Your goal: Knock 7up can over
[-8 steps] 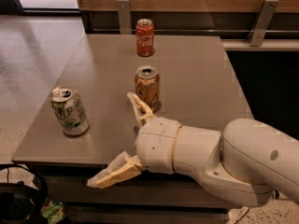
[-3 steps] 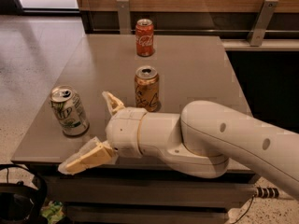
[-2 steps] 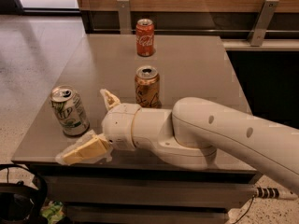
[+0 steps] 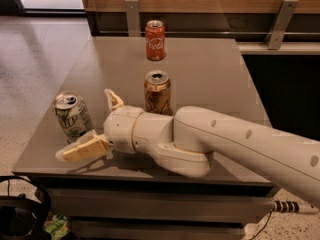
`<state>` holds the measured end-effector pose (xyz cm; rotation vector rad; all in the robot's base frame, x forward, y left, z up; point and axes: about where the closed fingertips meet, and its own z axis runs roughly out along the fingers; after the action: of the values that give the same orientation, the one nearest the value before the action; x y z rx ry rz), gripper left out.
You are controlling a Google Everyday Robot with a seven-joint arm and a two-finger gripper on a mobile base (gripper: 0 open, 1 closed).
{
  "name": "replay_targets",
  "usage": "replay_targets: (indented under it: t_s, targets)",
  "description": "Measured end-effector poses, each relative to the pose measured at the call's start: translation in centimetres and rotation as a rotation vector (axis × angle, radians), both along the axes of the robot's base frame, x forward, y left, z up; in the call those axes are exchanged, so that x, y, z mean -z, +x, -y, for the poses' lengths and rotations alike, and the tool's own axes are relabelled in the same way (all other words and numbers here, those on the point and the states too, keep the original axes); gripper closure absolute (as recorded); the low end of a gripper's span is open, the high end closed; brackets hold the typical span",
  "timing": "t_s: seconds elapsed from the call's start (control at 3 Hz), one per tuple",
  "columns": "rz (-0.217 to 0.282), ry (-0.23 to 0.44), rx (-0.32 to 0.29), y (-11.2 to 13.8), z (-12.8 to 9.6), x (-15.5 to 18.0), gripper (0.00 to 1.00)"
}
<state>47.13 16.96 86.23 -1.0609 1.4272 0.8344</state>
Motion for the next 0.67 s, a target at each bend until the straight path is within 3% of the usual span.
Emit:
replay_targets:
  t_s: [0.33,0.67]
  targets:
    - [0.041,0.017,-0.012,0.37,-1.51,-0.71,0.00]
    - [0.051,0.027,-0.014,0.93,-2.49,-0.51,0.02]
